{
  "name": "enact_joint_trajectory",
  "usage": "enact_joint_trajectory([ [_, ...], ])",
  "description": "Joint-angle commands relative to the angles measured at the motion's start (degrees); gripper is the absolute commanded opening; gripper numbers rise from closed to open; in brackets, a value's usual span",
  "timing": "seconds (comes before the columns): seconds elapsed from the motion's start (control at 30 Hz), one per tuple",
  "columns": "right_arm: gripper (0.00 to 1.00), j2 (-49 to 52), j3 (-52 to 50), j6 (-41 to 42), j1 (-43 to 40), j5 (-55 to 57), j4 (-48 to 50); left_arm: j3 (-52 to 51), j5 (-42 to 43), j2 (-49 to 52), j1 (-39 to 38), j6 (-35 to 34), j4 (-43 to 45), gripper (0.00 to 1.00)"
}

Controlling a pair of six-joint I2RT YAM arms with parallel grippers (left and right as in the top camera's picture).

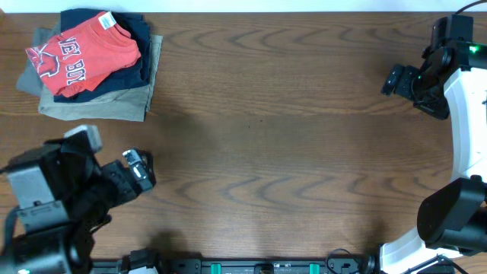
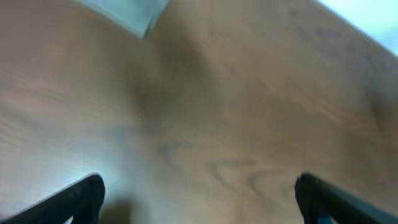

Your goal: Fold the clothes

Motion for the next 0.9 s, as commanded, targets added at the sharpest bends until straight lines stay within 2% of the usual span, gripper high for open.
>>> enact_joint_trajectory([
  [0.0, 0.99, -0.66, 0.63, 0.57, -0.15, 0.59, 0.00, -10.80, 2.03, -6.73, -2.43, 8.17, 9.97, 0.98],
  [0.1, 0.99, -0.66, 0.63, 0.57, -0.15, 0.59, 0.00, -23.08, 2.03, -14.58, -5.68, 10.49, 24.85, 0.98],
  [0.27, 0.99, -0.66, 0.63, 0.57, -0.15, 0.59, 0.00, -42.62, 1.86, -26.88, -8.87, 10.56, 50.73, 0.98],
  [0.37, 0.99, -0.66, 0.63, 0.57, -0.15, 0.59, 0.00, -51.12, 1.84, -30.99, -9.07, 10.58, 61.07, 0.98],
  [0.57, 0.99, -0.66, 0.63, 0.57, -0.15, 0.59, 0.00, -61.96, 1.27, -35.08, -9.07, 10.60, 73.20, 0.98],
  [0.87, 0.99, -0.66, 0.63, 0.57, -0.15, 0.59, 0.00, -69.53, -2.78, -44.19, -9.09, 10.62, 73.92, 0.98],
])
